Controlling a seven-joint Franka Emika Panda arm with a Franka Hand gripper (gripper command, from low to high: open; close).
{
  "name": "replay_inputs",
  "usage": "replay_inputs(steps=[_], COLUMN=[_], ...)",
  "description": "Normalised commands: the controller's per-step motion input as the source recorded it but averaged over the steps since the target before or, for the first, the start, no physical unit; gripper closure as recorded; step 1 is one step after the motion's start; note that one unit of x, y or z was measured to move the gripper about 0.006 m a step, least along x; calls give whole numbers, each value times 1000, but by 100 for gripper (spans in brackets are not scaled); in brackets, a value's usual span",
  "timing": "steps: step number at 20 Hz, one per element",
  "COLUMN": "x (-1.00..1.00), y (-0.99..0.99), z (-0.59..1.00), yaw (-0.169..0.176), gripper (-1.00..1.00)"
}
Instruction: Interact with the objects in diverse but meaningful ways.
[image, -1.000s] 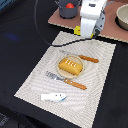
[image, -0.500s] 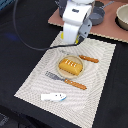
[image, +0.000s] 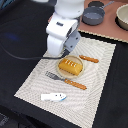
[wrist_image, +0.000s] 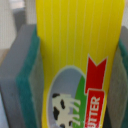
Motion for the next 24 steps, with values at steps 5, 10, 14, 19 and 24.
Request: replay_inputs(steps=[5,10,14,19,24], x=[-294,-199,-206,-83,-3], y=[-886,-814,-786,-554,-223], z=[-172,3,2,-118,-274], yaw=[-33,-75,-81,-83,-65], gripper=[100,100,100,100,100])
